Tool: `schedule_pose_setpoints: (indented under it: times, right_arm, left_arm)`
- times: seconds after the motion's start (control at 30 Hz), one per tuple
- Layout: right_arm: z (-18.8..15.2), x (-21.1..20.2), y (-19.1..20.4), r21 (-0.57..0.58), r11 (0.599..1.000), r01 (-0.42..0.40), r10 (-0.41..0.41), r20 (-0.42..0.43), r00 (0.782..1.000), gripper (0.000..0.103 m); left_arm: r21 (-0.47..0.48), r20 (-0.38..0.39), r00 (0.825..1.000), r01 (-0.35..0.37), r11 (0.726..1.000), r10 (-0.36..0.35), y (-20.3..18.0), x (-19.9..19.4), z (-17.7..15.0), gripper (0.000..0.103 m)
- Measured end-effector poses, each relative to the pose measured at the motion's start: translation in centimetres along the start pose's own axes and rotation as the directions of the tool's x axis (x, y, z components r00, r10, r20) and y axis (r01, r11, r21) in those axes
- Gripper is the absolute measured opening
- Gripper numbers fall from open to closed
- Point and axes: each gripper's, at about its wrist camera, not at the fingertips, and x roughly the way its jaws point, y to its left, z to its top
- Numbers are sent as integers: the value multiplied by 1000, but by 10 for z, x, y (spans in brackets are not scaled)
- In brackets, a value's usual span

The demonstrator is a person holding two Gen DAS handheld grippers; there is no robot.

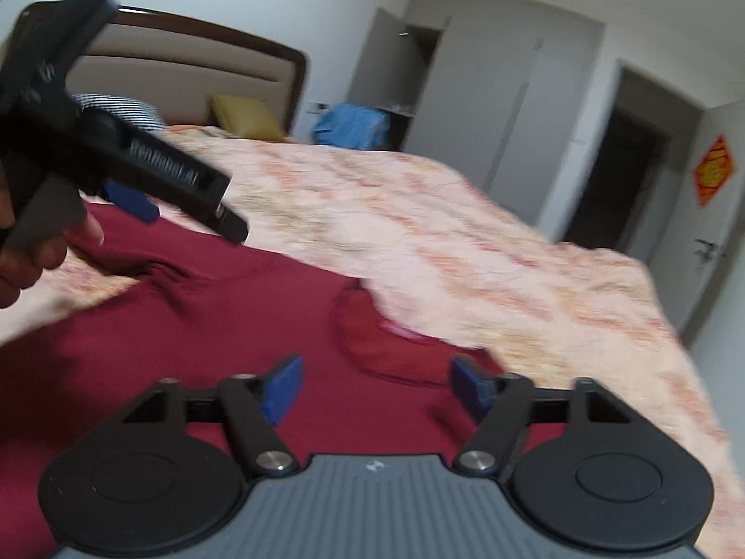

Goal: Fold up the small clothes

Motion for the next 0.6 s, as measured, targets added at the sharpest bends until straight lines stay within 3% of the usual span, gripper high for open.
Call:
schedule_pose_setpoints:
  times: [0.13, 0.3, 0.4, 0.47, 0.6]
  right_arm:
    - [-27, -23, -57, 99, 992, 78, -78, -11, 997, 102]
    - [-66, -42, -126, 217, 955, 204, -193, -70, 979, 103]
    - [-88, -50, -154, 281, 927, 248, -228, -102, 968, 103]
    - [-102, -54, -165, 314, 913, 260, -235, -116, 965, 103]
    - [-121, -55, -172, 338, 900, 275, -243, -135, 961, 103]
  left_arm:
    - [17, -63, 989, 137, 990, -136, -42, 44, -5, 102]
    - [22, -134, 974, 185, 982, -180, -81, 98, -13, 97]
    - [48, -166, 970, 189, 981, -179, -96, 121, -16, 77]
    - [44, -181, 966, 198, 979, -187, -103, 132, -18, 51]
    - [38, -181, 958, 231, 972, -220, -115, 134, -16, 21]
